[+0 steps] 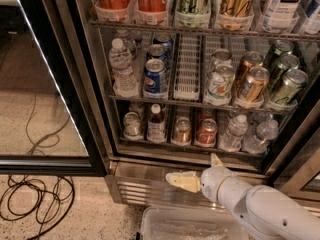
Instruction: Pick coke can from bottom shelf of fridge
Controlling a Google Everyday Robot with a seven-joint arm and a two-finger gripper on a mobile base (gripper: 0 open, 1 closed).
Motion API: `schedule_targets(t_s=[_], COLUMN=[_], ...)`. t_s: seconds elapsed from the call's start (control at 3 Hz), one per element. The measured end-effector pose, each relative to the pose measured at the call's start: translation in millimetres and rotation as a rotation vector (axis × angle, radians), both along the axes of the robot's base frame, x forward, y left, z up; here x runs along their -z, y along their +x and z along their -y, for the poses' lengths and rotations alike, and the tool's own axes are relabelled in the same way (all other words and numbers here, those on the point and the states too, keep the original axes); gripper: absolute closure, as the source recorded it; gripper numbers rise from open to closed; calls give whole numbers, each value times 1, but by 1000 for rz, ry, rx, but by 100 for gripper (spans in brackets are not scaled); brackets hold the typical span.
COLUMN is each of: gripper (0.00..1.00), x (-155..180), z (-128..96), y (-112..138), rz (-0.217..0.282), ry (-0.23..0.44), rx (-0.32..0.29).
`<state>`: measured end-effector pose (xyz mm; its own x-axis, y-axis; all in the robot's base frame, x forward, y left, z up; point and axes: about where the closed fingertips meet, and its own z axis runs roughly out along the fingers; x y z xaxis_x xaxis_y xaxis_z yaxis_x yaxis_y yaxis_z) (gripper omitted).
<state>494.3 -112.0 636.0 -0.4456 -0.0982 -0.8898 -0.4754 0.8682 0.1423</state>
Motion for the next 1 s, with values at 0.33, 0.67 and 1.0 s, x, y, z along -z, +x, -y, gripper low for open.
schedule_targets(t_s=[0.33,0.67,1.0], gripper=[0,0,0], x=[6,1,29], z=[2,12,6], y=[2,27,27], rz=[-2,106,79], ry=[12,5,56], rx=[14,62,70])
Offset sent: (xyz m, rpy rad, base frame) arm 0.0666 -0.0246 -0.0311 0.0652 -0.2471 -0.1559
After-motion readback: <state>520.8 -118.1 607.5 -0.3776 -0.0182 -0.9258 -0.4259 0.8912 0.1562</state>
